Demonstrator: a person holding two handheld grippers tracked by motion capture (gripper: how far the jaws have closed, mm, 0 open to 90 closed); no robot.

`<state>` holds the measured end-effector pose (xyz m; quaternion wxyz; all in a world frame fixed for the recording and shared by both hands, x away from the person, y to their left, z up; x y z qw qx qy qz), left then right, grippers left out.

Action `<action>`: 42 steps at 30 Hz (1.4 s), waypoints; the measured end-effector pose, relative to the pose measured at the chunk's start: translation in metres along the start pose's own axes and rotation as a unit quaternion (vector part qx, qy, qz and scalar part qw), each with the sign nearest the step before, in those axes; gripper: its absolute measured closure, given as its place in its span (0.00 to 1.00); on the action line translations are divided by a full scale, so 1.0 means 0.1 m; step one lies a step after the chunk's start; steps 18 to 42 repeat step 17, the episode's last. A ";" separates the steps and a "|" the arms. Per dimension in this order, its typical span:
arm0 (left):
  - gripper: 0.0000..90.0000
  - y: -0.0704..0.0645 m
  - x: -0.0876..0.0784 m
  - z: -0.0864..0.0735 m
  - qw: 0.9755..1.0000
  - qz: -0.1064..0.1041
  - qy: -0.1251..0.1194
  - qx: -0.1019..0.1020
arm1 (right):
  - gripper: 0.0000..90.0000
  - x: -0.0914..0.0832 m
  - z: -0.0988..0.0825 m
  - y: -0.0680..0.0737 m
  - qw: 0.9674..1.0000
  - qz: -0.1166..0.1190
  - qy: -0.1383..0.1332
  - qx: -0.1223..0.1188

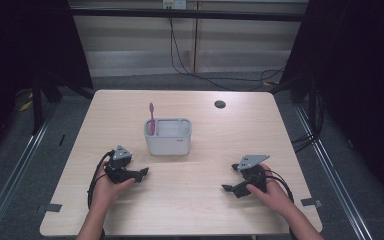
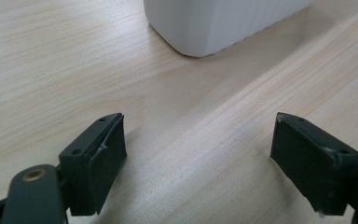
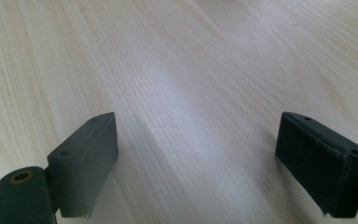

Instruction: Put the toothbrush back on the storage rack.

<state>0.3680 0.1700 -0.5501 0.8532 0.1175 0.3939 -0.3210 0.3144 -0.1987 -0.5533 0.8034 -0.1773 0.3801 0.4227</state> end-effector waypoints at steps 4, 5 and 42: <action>0.18 -0.01 0.00 0.00 1.000 0.006 0.005 0.008 | 0.14 0.00 0.00 0.00 1.000 0.000 0.000 0.000; 0.18 -0.01 0.00 0.00 1.000 0.007 0.005 0.007 | 0.14 0.00 0.00 0.00 1.000 0.000 0.000 0.000; 0.18 -0.02 0.01 0.00 1.000 0.012 0.008 0.018 | 0.14 0.00 0.00 0.00 1.000 0.000 0.000 0.000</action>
Point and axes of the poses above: each handheld gripper's, and its own axes: x roughly forward along the jaws, z roughly out of its top, y roughly to its left, the point moved 6 cm from there along x, roughly forward along the jaws, and after that the axes turned 6 degrees about y, right-handed, at the moved point
